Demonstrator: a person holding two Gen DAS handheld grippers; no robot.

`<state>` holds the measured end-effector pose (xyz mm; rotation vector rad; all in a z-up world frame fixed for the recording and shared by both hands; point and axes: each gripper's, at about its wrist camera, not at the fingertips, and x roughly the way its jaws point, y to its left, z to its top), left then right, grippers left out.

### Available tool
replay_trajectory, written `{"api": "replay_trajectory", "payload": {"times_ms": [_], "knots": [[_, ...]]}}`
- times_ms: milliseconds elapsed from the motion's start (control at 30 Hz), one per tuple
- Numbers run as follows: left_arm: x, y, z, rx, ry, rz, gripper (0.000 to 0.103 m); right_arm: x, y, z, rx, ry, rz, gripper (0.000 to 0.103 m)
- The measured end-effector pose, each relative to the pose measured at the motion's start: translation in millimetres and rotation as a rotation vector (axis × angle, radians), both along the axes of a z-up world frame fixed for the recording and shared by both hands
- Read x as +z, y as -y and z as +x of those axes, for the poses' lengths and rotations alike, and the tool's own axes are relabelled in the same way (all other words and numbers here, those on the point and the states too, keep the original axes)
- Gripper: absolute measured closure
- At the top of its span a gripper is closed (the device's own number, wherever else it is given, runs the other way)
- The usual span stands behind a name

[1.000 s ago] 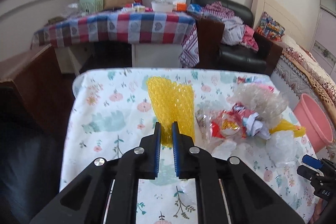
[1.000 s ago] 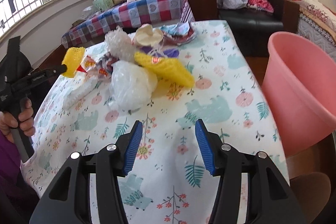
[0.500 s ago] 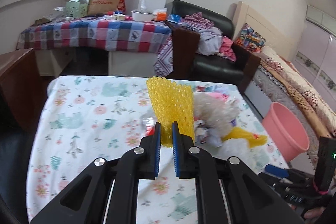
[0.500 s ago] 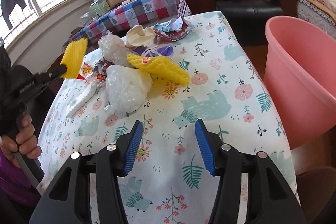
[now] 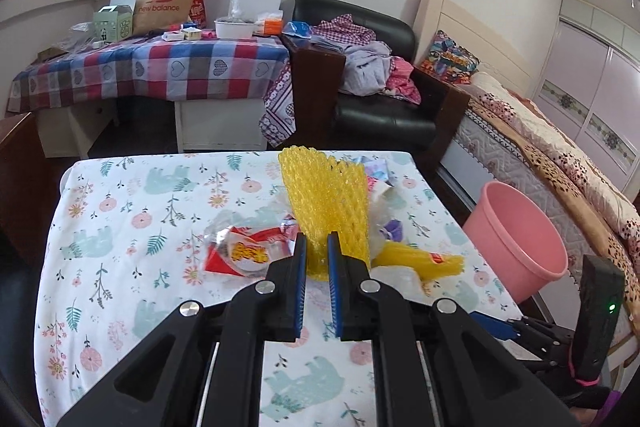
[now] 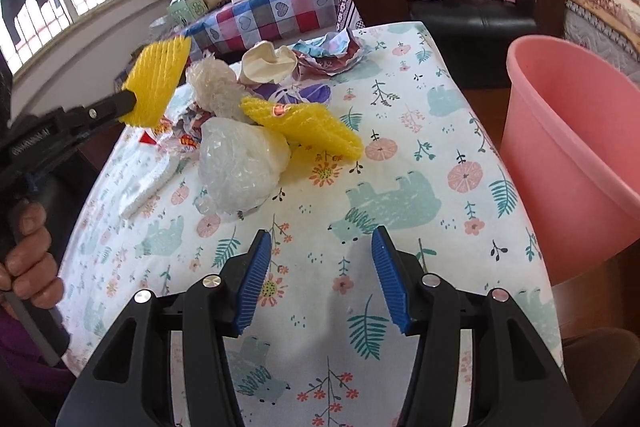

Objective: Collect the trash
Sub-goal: 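Hold the yellow foam net in the left gripper while the right reaches for another yellow net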

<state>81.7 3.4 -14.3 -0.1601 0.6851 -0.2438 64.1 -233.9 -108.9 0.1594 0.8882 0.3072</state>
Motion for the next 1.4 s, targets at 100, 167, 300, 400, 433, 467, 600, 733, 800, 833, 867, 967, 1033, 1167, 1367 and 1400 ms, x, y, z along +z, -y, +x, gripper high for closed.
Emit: {"api": "replay_trajectory", "payload": {"times_ms": [100,167,300,400,433,467,600,733,800,833,867,967,1033,1167,1367,1400], "knots": [[2,2,-5,0.004,-0.009,0.005,0.094,0,-8,-1,0.008,0.003,-0.058,0.05],[4,1,-8,0.013,-0.01,0.009,0.094,1,-11,-2,0.015,0.005,-0.086,0.05],[6,-3,-9,0.039,-0.02,0.009,0.094,2,-15,-2,0.061,-0.001,-0.093,0.038],[9,-6,-9,0.052,-0.025,0.013,0.094,2,-13,-2,0.073,-0.004,-0.076,0.037],[9,-6,-8,0.053,-0.026,0.014,0.094,3,-11,-2,0.073,-0.005,-0.065,0.036],[10,-7,-9,0.056,-0.026,0.017,0.094,3,-10,-2,0.073,-0.008,-0.049,0.034],[9,-14,-7,0.073,-0.042,0.019,0.094,3,-2,1,0.096,-0.022,0.04,0.026],[4,-19,-3,0.088,-0.058,0.009,0.094,4,1,2,0.099,-0.025,0.059,0.026],[3,-20,-3,0.09,-0.058,0.0,0.094,4,3,1,0.098,-0.025,0.078,0.026],[3,-21,-5,0.093,-0.053,0.001,0.094,4,4,2,0.095,-0.025,0.084,0.026],[4,-21,-6,0.095,-0.048,0.004,0.094,5,6,3,0.088,-0.022,0.083,0.026],[6,-22,-14,0.108,-0.027,0.029,0.094,11,9,6,0.077,-0.004,0.096,0.026],[6,-25,-21,0.115,-0.024,0.027,0.094,19,12,7,0.075,0.029,0.101,0.026],[-1,-29,-27,0.132,-0.045,0.036,0.094,30,15,11,0.077,0.088,0.058,0.03],[-4,-33,-28,0.15,-0.046,0.025,0.094,48,19,20,0.11,0.14,0.04,0.043],[-4,-34,-28,0.149,-0.045,0.027,0.094,51,15,23,0.136,0.151,0.023,0.047]]}}
